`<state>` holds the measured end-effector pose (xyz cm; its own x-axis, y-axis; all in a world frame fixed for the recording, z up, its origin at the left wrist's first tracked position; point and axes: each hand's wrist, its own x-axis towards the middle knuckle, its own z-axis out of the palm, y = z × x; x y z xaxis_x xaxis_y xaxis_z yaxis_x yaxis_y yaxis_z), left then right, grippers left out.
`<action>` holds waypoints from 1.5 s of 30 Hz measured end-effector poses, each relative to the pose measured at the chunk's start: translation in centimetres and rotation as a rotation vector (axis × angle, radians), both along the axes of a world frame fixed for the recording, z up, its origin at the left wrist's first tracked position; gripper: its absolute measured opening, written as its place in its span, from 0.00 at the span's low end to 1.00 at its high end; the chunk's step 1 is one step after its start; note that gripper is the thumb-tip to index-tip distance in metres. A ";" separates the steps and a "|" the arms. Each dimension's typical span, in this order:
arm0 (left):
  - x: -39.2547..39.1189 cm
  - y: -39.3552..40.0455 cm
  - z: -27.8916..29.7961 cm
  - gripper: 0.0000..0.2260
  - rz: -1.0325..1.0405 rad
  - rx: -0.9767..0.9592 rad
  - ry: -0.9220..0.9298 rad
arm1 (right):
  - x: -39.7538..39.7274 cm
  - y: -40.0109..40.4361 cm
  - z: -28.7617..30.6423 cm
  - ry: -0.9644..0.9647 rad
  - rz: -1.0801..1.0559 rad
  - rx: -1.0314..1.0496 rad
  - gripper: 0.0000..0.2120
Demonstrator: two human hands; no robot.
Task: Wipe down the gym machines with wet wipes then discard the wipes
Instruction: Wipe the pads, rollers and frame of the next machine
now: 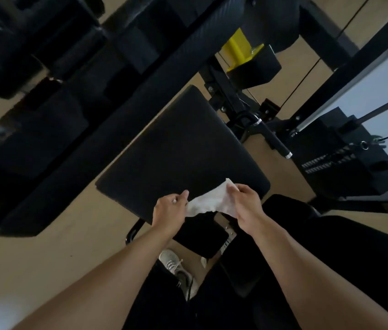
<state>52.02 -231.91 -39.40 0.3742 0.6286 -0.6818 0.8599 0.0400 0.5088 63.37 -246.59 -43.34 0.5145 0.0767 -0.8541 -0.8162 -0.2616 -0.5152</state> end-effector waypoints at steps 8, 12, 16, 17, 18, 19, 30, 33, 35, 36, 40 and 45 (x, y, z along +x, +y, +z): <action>9.6 -1.1 -5.6 0.08 -0.290 -0.076 -0.105 | 16.2 -0.9 -3.7 -0.414 -0.366 -0.210 0.07; 15.5 -1.7 -9.6 0.15 -0.476 0.031 -0.244 | 21.6 -0.9 -5.1 -0.765 -0.239 -0.386 0.13; 19.5 -1.3 -14.0 0.20 -0.744 0.199 -0.424 | 21.2 -0.6 -10.2 -0.641 0.407 -0.284 0.10; 20.4 -0.8 -15.2 0.21 -0.830 0.253 -0.446 | 20.7 -0.7 -11.6 -0.659 0.522 -0.287 0.12; 21.0 -0.1 -16.0 0.23 -0.919 0.324 -0.458 | 20.1 -0.9 -12.5 -0.707 0.589 -0.298 0.16; 21.6 0.5 -16.7 0.25 -1.004 0.415 -0.466 | 19.5 -1.1 -13.0 -0.770 0.595 -0.301 0.20; 27.4 2.4 -20.4 0.33 -1.418 1.000 -0.339 | 25.3 -2.1 -17.5 -1.148 0.925 -0.368 0.26; 27.5 2.5 -20.8 0.31 -1.424 1.036 -0.344 | 23.8 -5.9 -19.0 -1.121 0.916 -0.493 0.24; 27.6 2.5 -21.0 0.28 -1.425 1.043 -0.351 | 23.4 -7.6 -19.3 -1.093 0.945 -0.568 0.23; 27.6 2.5 -21.0 0.27 -1.424 1.045 -0.356 | 23.6 -7.3 -19.3 -1.080 0.959 -0.580 0.23; 27.6 2.5 -21.3 0.27 -1.421 1.087 -0.341 | 25.1 -2.0 -18.2 -1.156 0.949 -0.486 0.22; 27.7 2.5 -21.2 0.27 -1.419 1.092 -0.347 | 24.3 -4.7 -19.2 -1.122 0.922 -0.495 0.22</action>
